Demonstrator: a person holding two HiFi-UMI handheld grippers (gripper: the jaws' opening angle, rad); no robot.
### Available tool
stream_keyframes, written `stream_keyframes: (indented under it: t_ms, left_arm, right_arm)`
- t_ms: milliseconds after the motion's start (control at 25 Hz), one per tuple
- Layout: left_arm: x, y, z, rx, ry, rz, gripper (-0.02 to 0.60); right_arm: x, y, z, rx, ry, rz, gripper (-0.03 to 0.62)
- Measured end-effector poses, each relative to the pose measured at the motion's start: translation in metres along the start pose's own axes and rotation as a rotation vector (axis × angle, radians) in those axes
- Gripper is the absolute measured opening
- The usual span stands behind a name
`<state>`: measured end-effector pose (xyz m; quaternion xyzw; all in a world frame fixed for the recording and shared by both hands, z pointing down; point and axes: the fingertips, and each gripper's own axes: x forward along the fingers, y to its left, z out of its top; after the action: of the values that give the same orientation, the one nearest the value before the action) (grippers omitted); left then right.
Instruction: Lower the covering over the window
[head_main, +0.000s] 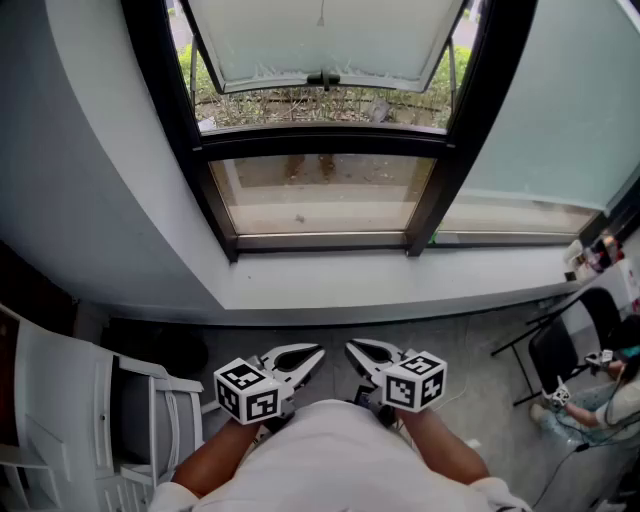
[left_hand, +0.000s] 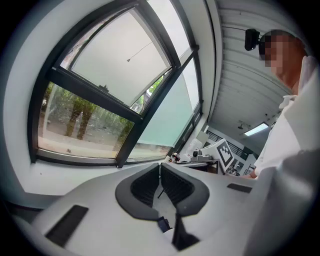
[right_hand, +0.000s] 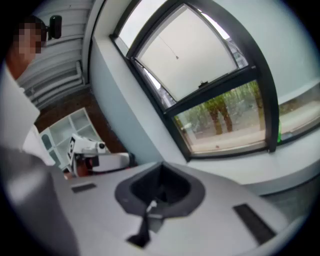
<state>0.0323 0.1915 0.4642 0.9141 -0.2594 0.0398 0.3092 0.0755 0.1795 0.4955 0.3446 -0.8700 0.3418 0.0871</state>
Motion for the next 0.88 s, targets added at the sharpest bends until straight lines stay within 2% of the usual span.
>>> stream_keyframes:
  t_ms: [560,880]
  left_arm:
    - [0.008,0.001,0.0,-0.01,-0.006,0.012,0.029]
    - [0.014,0.013,0.006,-0.002,-0.044,0.077,0.029]
  right_arm:
    - [-0.004,-0.01,-0.006,-0.005,0.019,-0.008,0.023]
    - [-0.014,-0.027,0.001,-0.042,0.007,-0.007,0.025]
